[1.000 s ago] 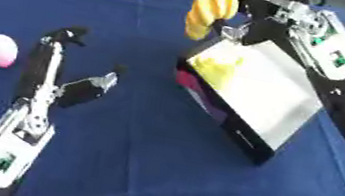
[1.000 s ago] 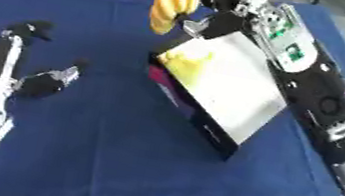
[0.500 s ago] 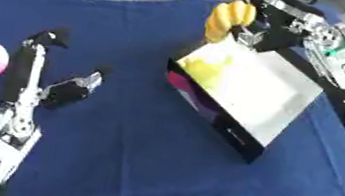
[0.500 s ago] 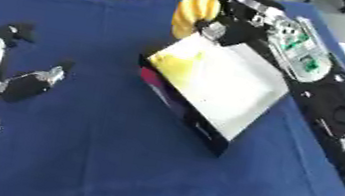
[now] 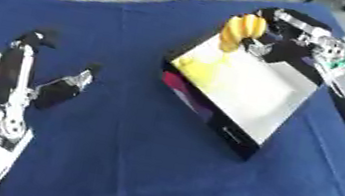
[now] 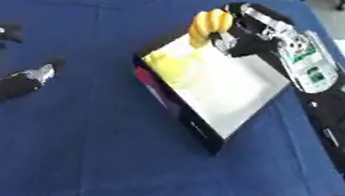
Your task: Pick up the objects with one hand, pass them to the other hand, and then place them into the box on the other side of the table.
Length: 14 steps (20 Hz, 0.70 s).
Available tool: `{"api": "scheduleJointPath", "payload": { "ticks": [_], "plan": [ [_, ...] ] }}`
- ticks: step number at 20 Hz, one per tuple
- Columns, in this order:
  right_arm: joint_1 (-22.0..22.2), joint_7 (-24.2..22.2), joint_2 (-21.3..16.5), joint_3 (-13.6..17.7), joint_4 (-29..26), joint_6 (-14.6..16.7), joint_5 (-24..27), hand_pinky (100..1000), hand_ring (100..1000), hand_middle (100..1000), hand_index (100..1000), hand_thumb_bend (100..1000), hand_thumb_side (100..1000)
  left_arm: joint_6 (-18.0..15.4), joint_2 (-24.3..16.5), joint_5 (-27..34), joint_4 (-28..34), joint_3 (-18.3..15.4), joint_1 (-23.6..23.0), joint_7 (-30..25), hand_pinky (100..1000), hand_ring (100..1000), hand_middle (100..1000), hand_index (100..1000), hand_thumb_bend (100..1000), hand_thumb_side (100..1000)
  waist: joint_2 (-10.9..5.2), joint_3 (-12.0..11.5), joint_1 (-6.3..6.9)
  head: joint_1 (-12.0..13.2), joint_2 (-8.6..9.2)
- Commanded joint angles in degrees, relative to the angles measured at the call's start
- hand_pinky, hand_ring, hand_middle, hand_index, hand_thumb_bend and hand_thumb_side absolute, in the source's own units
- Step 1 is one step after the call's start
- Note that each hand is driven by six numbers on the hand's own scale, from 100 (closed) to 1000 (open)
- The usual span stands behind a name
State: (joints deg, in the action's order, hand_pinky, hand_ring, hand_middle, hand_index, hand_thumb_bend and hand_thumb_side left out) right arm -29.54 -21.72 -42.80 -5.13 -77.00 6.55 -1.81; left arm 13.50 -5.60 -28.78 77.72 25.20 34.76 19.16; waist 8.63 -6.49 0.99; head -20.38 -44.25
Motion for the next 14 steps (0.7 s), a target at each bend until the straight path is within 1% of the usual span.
{"api": "scheduleJointPath", "payload": {
  "ticks": [1, 3, 4, 5, 6, 8, 9, 10, 11, 12, 13, 14],
  "plan": [
    [-0.3, 1.1, -2.4, 1.2, 0.3, 0.6, -2.4, 981, 1000, 844, 841, 100, 112, 0.0, -1.2, 0.2, 1.5, -0.7, 0.6, 0.4, 816, 804, 623, 828, 624, 461, -1.80, 0.2, 0.60, 0.1, 0.13],
    [-0.1, 1.5, -2.4, 1.3, 0.6, 1.0, -3.9, 997, 1000, 907, 898, 100, 108, 0.0, -1.3, 0.3, 1.5, -0.7, 0.6, 0.4, 816, 804, 624, 828, 625, 461, -1.81, 0.2, 0.60, 0.1, 0.13],
    [0.0, 1.7, -2.3, 1.4, 0.6, 1.3, -4.7, 1000, 1000, 963, 962, 100, 110, 0.0, -1.3, 0.3, 1.5, -0.7, 0.6, 0.4, 817, 804, 624, 828, 625, 460, -1.82, 0.3, 0.61, 0.2, 0.13],
    [0.1, 1.8, -2.3, 1.4, 0.7, 1.6, -5.6, 1000, 1000, 999, 1000, 100, 114, 0.0, -1.3, 0.3, 1.6, -0.7, 0.7, 0.4, 817, 805, 624, 829, 626, 459, -1.82, 0.3, 0.62, 0.2, 0.13],
    [0.2, 1.9, -2.3, 1.5, 0.7, 2.0, -6.5, 1000, 1000, 1000, 1000, 100, 115, 0.0, -1.3, 0.3, 1.6, -0.7, 0.7, 0.4, 817, 805, 624, 829, 626, 459, -1.81, 0.3, 0.62, 0.2, 0.13],
    [0.2, 1.9, -2.3, 1.6, 1.0, 2.7, -8.4, 1000, 1000, 1000, 1000, 131, 144, 0.1, -1.3, 0.4, 1.6, -0.7, 0.8, 0.4, 817, 805, 624, 829, 627, 458, -1.80, 0.3, 0.63, 0.2, 0.13],
    [0.3, 2.0, -2.3, 1.6, 1.1, 3.0, -9.4, 1000, 1000, 1000, 1000, 161, 166, 0.1, -1.3, 0.4, 1.7, -0.7, 0.8, 0.4, 817, 805, 624, 829, 626, 459, -1.78, 0.3, 0.62, 0.2, 0.13],
    [0.3, 2.1, -2.2, 1.7, 1.2, 3.2, -10.3, 1000, 1000, 1000, 1000, 203, 240, 0.1, -1.3, 0.4, 1.7, -0.7, 0.8, 0.4, 818, 805, 624, 829, 626, 460, -1.77, 0.3, 0.62, 0.2, 0.13],
    [0.3, 2.4, -2.1, 1.8, 1.3, 3.1, -11.0, 1000, 1000, 1000, 1000, 210, 298, 0.1, -1.3, 0.4, 1.7, -0.7, 0.8, 0.4, 818, 805, 624, 829, 625, 460, -1.76, 0.3, 0.61, 0.2, 0.13],
    [0.2, 2.6, -2.1, 1.9, 1.4, 3.0, -11.5, 1000, 1000, 1000, 1000, 170, 400, 0.1, -1.3, 0.4, 1.7, -0.7, 0.8, 0.4, 818, 805, 624, 829, 623, 460, -1.75, 0.3, 0.61, 0.2, 0.13],
    [0.2, 3.1, -2.1, 2.1, 1.6, 2.7, -11.9, 1000, 1000, 1000, 1000, 140, 428, 0.1, -1.3, 0.4, 1.7, -0.7, 0.8, 0.4, 819, 805, 624, 830, 622, 460, -1.74, 0.3, 0.60, 0.3, 0.13],
    [0.2, 3.5, -2.1, 2.1, 1.6, 2.3, -12.2, 1000, 1000, 1000, 1000, 140, 428, 0.1, -1.3, 0.4, 1.7, -0.7, 0.8, 0.4, 819, 805, 624, 830, 622, 460, -1.74, 0.2, 0.59, 0.4, 0.13]
  ]
}}
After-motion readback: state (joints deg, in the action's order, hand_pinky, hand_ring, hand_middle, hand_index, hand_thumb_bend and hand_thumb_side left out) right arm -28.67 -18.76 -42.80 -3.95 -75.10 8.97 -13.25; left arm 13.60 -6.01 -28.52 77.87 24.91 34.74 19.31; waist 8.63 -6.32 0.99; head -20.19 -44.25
